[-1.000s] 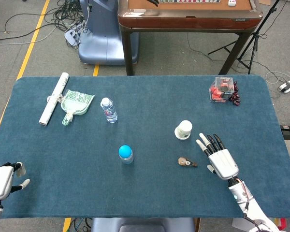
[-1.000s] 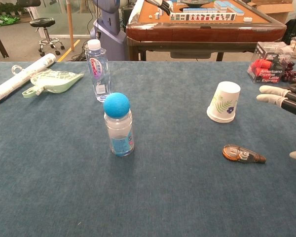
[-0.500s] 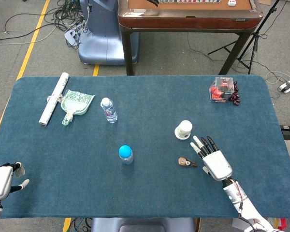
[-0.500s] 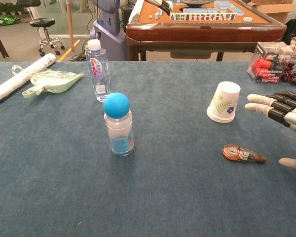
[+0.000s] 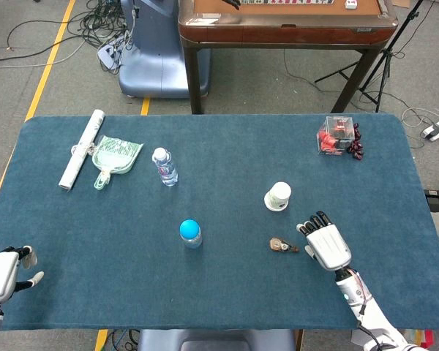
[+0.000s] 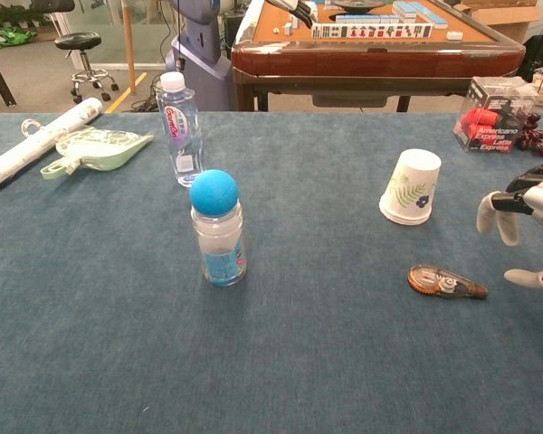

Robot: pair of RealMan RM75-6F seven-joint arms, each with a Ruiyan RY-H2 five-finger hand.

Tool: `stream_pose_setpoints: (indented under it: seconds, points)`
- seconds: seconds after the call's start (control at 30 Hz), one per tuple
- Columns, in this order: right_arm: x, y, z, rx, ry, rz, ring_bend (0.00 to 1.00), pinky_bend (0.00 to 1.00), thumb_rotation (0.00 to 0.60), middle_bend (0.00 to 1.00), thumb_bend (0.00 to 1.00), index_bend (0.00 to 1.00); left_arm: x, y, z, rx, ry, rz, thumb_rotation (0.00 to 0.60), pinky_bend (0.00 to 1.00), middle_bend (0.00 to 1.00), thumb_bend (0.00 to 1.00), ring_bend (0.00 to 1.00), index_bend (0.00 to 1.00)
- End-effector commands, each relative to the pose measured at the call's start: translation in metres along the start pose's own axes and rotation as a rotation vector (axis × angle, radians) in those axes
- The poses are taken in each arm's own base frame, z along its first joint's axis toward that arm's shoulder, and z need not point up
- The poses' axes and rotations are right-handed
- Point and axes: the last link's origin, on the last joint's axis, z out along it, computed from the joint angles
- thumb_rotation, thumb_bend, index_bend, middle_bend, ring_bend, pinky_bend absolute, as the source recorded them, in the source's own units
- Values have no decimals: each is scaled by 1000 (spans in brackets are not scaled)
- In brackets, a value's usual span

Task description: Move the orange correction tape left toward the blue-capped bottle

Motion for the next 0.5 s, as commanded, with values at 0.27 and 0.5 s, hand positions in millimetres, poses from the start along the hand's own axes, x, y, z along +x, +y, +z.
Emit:
stream_pose_setpoints:
  seconds: [0.27, 0.5]
  points:
    - [-5, 0, 0, -4, -27, -15, 436, 350, 600, 661, 0, 563, 0, -1, 0, 4, -5, -2, 600, 726, 625, 21, 548, 631]
    - [-7, -1, 3, -15, -5, -21, 619, 515, 600, 841, 0, 771, 0, -1, 0, 5, -9, -1, 600, 726, 625, 21, 548, 631]
